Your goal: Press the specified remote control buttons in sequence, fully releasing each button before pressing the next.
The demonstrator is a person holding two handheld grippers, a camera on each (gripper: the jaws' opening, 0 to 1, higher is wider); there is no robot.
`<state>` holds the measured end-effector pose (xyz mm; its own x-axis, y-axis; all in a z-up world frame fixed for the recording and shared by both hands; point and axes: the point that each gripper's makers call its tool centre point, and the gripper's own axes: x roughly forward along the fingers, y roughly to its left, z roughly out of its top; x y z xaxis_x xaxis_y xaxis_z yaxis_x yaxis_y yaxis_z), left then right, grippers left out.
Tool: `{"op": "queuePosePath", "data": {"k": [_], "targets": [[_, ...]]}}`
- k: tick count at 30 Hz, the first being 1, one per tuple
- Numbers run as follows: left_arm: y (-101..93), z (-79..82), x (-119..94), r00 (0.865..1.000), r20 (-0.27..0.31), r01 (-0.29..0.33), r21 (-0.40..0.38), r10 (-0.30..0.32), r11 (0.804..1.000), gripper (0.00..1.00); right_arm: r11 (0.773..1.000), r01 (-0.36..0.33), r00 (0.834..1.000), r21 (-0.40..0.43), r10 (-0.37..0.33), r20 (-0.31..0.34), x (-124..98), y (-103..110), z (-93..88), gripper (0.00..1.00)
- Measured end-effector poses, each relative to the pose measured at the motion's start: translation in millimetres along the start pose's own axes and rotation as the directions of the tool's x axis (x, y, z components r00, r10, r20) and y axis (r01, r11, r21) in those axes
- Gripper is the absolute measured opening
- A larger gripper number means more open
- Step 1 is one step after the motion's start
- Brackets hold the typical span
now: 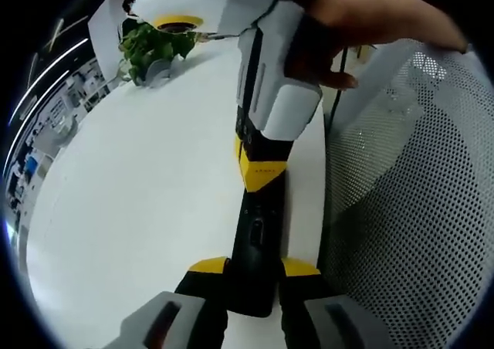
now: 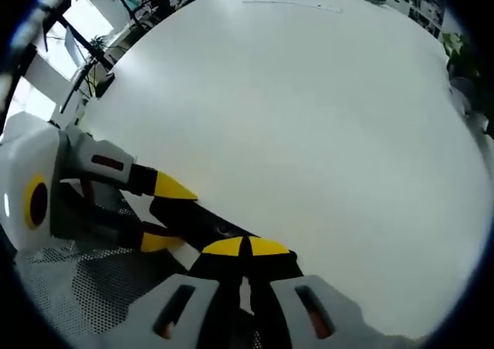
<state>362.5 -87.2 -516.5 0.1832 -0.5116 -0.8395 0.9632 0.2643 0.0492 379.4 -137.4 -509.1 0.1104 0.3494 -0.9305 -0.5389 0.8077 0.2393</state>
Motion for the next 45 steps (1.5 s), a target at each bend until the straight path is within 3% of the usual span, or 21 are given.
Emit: {"op": "queuePosePath", "data": {"k": [13, 18, 26, 27, 28, 37, 45], "targets": [[0.7, -0.7, 0.4, 1.000, 0.017, 0.005, -0.045, -0.004, 0.999, 0.25, 0.992, -0.093, 0.992, 0.089, 0.100, -0.079, -1.0, 13.4, -9.9, 0.00], [1.4, -1.2, 0.7, 1.000, 0.023, 0.008, -0.082, -0.006, 0.997, 0.26, 0.993, -0.091, 0.993, 0.075, 0.096, -0.069, 0.5, 12.0, -9.1, 0.00], [1.4, -0.9, 0.5, 1.000, 0.023, 0.004, -0.080, -0.002, 0.997, 0.27, 0.994, -0.089, 0.994, 0.062, 0.093, -0.063, 3.7, 10.8, -8.3, 0.00], [1.3, -0.7, 0.5, 1.000, 0.026, 0.002, -0.092, 0.000, 0.996, 0.28, 0.995, -0.082, 0.992, 0.050, 0.087, -0.090, 7.7, 10.0, -14.1, 0.00], [1.1, -0.6, 0.2, 1.000, 0.025, 0.002, -0.088, 0.000, 0.996, 0.28, 0.995, -0.091, 0.993, 0.029, 0.093, -0.067, 6.6, 10.9, -9.7, 0.00], [1.4, -0.7, 1.0, 1.000, 0.025, 0.003, -0.086, -0.001, 0.996, 0.28, 0.992, -0.099, 0.991, 0.083, 0.106, -0.078, 6.0, 10.5, -14.4, 0.00], [0.4, -0.1, 0.3, 1.000, 0.023, 0.008, -0.079, -0.006, 0.997, 0.27, 0.994, -0.095, 0.993, 0.047, 0.098, -0.067, 5.2, 12.6, -13.5, 0.00]]}}
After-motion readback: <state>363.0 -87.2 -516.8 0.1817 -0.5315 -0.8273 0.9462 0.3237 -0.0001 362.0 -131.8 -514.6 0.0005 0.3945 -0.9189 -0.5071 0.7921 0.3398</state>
